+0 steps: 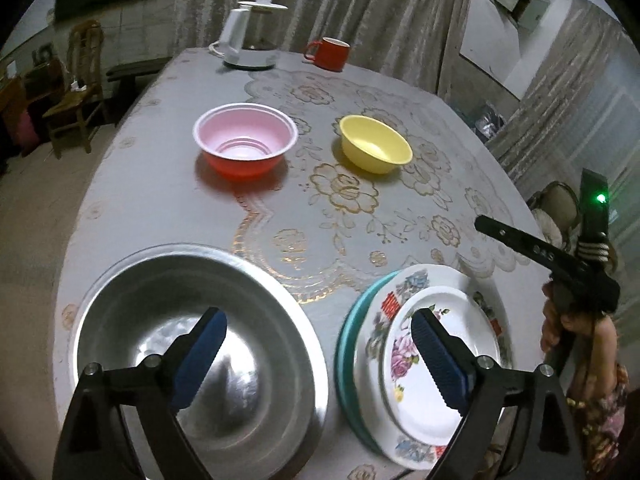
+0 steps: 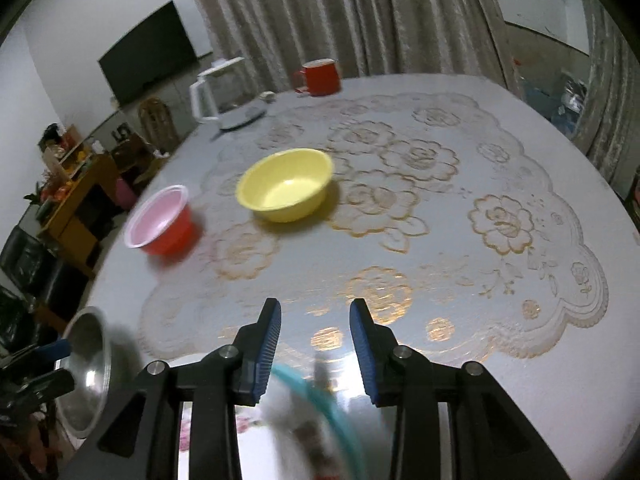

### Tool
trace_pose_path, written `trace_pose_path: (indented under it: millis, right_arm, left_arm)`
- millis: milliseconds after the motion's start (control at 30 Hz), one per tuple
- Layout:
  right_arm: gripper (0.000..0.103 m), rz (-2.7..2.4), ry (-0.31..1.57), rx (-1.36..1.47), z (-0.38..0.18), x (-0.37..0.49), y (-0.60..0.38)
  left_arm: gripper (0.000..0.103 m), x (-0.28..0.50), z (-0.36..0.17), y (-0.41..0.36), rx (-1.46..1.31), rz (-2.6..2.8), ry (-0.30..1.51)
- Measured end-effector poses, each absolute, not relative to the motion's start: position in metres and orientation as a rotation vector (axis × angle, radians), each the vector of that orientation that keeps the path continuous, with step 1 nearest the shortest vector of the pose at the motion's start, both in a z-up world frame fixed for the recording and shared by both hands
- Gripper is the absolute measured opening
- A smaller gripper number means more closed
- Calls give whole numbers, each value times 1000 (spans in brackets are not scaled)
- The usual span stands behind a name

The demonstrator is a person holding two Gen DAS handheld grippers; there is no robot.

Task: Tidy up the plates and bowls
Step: 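Move the left gripper to the yellow bowl rim and close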

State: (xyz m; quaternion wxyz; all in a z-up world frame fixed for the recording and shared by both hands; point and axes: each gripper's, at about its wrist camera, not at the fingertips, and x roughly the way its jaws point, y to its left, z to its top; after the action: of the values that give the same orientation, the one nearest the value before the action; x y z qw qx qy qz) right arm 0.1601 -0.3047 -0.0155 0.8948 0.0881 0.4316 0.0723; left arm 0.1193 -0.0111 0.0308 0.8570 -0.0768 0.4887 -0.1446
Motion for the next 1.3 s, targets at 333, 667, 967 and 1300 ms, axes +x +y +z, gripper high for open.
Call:
trace_pose_path:
  millis: [333, 667, 967, 1300]
  right_arm:
    - [35, 182, 910, 160, -32, 220, -319]
    - [35, 215, 937, 242, -41, 287, -313]
    - [32, 227, 996, 332, -65, 334, -309]
    - [15, 299, 995, 349, -79, 340, -305]
  left_arm:
    - [94, 146, 24, -35, -171, -313, 1066]
    - [94, 174, 33, -43, -149, -286, 1052]
    - [94, 207, 35, -59, -129, -286, 1034]
    - [86, 260, 26, -87, -107, -280, 1019]
